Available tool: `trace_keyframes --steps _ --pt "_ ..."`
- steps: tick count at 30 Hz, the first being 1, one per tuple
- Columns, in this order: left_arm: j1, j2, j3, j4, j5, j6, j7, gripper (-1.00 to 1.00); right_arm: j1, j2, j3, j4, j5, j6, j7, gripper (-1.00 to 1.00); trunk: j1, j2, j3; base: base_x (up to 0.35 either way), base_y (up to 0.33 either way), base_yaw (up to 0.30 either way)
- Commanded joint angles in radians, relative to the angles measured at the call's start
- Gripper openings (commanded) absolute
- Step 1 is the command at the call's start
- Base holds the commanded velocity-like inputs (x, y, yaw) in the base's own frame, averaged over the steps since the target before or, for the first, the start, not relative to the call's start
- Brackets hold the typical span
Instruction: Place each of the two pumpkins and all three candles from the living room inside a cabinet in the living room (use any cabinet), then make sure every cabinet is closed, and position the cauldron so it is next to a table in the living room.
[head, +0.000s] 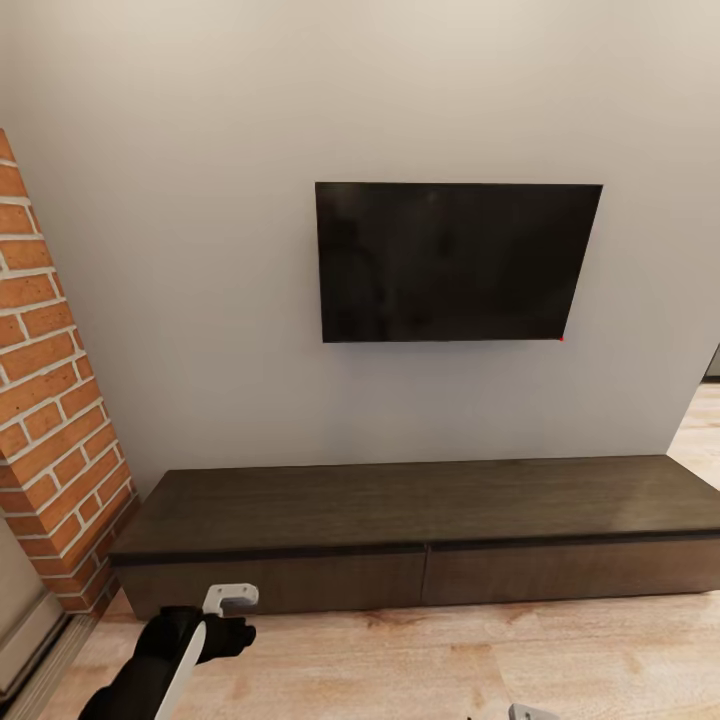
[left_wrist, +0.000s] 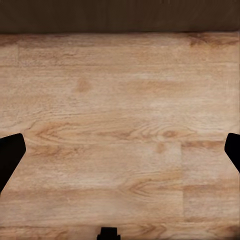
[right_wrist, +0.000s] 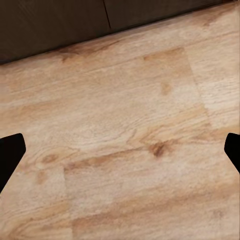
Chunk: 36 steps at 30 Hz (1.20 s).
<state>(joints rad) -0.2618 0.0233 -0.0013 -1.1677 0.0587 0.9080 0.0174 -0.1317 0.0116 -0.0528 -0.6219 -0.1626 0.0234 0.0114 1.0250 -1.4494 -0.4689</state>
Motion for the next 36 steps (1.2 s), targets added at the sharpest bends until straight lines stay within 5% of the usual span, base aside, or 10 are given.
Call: trace_keyframes --steps 1,8,15,17,23,25,30,36 --pt "0.001 0.001 -0.001 -0.013 0.006 0.004 0.002 1.0 0.0 0.001 -0.003 -0.001 -0.009 0.001 0.002 1.0 0.0 -0.001 -0.001 0.0 0.0 0.0" --pt "0.008 0.009 -0.001 -0.127 0.013 0.068 -0.021 1.0 0.0 0.0 -0.002 0.002 -0.008 -0.026 0.058 1.0 0.0 -0.001 -0.001 0.0 0.0 0.0" --pt "0.025 0.03 -0.006 -0.217 0.05 0.094 -0.217 1.0 0.0 0.001 -0.016 0.015 -0.028 -0.023 0.374 1.0 0.0 -0.001 -0.001 0.0 0.0 0.0" --pt "0.028 0.033 -0.01 -0.222 0.053 0.095 -0.255 1.0 0.0 0.001 -0.017 0.019 -0.064 -0.014 0.425 1.0 0.0 -0.001 -0.001 0.0 0.0 0.0" --pt "0.039 0.038 -0.012 -0.268 0.056 0.099 -0.377 1.0 -0.041 0.0 -0.018 0.021 -0.347 0.04 0.474 1.0 0.0 -0.001 -0.001 0.0 0.0 0.0" --pt "0.044 0.042 -0.012 -0.276 0.056 0.099 -0.396 1.0 -0.073 0.0 -0.018 0.028 -0.399 0.044 0.475 1.0 0.0 -0.001 -0.001 0.0 0.0 0.0" --pt "0.05 0.064 -0.012 -0.298 0.078 0.1 -0.424 1.0 -0.148 -0.001 -0.018 0.052 -0.452 0.047 0.476 1.0 0.0 -0.001 -0.001 0.0 0.0 0.0" --pt "0.051 0.113 -0.017 -0.303 0.175 0.1 -0.434 1.0 -0.184 0.0 -0.019 0.057 -0.51 0.023 0.475 1.0 0.023 -0.043 -0.02 0.0 0.0 0.0"
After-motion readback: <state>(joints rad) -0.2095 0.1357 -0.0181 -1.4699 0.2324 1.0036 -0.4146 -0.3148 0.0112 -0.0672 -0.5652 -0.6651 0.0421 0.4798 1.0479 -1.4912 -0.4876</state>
